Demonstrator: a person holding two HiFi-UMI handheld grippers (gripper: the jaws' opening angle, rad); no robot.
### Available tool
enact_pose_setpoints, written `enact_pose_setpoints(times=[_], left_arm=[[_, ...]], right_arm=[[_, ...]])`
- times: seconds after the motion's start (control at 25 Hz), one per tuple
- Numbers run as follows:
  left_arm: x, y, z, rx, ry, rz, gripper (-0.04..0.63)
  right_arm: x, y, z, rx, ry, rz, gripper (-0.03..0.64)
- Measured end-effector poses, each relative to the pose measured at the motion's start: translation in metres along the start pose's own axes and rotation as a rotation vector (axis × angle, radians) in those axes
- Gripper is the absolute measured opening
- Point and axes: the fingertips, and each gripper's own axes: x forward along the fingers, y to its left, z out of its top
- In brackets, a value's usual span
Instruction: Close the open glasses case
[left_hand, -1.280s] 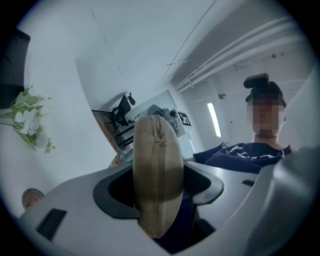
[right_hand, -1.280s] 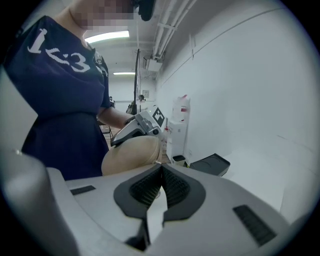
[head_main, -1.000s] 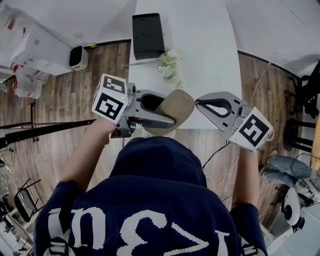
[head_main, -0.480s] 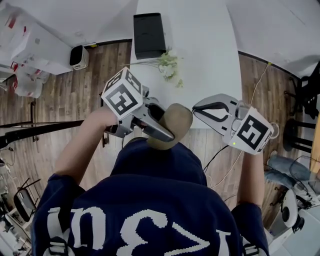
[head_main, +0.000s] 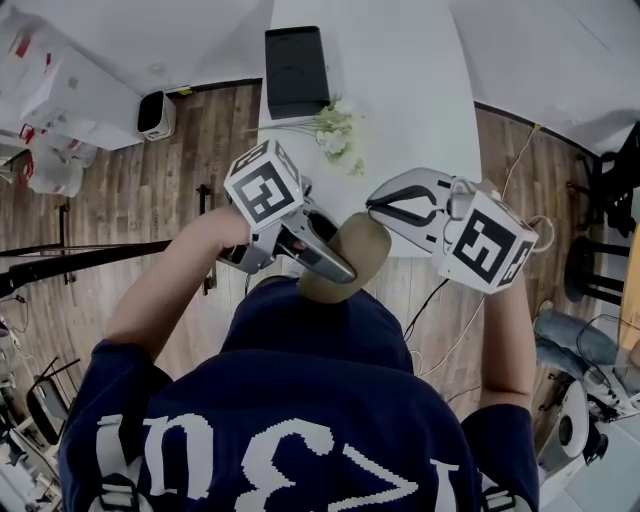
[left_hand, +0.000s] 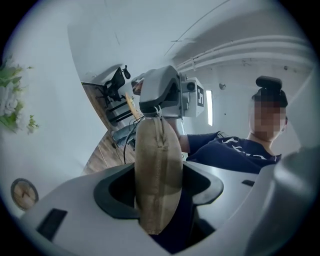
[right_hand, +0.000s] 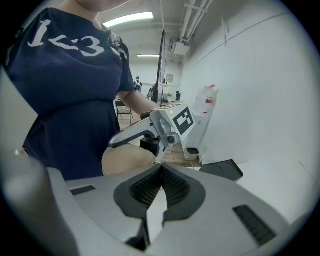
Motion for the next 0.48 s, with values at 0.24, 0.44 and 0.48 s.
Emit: enact_pose_setpoints(times=[0.24, 0.44, 0.48], left_arm=[[-0.027, 0.023, 0.018, 0.017, -0.164, 0.079, 0.273], [-0.048, 0.079, 0.008, 0.007, -0.284, 0.157, 0.253], [-0.05, 0.096, 0.002, -0.012, -0.305, 0.17, 0.253]], right_arm=[[0.0, -0.022, -0.023, 0.165, -0.085, -0.05, 0.023], [0.032, -0.016, -0.074, 0.35, -0.101, -0.016, 0.023], [0.043, -0.012, -0.089, 0.388, -0.083, -0.008, 0.023]])
